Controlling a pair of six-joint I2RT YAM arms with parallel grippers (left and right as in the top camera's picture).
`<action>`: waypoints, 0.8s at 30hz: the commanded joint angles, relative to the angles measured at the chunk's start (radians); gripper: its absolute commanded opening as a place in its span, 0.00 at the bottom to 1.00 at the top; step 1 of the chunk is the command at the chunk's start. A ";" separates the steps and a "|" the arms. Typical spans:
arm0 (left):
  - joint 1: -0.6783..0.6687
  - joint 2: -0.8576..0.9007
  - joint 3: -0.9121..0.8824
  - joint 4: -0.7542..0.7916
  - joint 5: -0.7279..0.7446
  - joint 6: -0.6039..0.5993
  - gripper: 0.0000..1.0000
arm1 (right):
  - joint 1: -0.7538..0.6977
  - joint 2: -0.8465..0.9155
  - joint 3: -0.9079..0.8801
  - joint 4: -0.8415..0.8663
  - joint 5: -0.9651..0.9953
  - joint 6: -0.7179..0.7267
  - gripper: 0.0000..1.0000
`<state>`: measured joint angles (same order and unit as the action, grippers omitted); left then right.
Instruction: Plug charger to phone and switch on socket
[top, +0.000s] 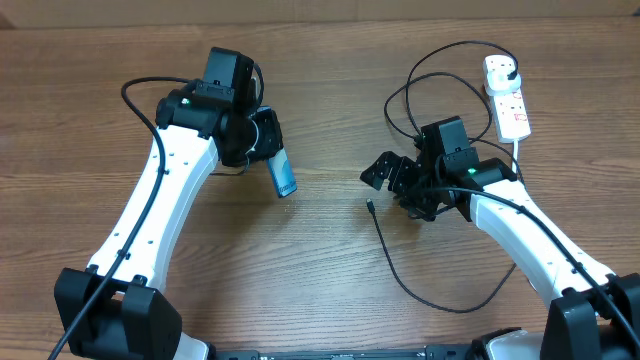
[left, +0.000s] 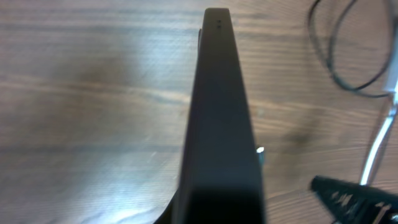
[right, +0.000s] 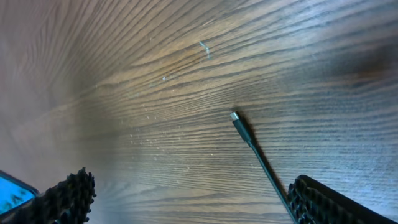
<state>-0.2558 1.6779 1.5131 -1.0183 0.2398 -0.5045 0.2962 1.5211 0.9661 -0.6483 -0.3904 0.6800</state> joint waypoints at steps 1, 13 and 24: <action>-0.006 -0.002 0.000 0.061 0.119 -0.020 0.04 | 0.001 0.001 0.016 -0.018 -0.011 -0.176 1.00; 0.013 0.055 0.001 0.423 0.625 0.032 0.04 | 0.000 0.001 0.142 -0.205 0.061 -0.267 1.00; 0.121 0.178 0.001 0.624 1.117 -0.060 0.04 | -0.006 0.001 0.142 -0.243 0.146 -0.267 1.00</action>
<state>-0.1528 1.8088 1.5097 -0.4038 1.1664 -0.5201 0.2951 1.5215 1.0874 -0.8959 -0.2893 0.4225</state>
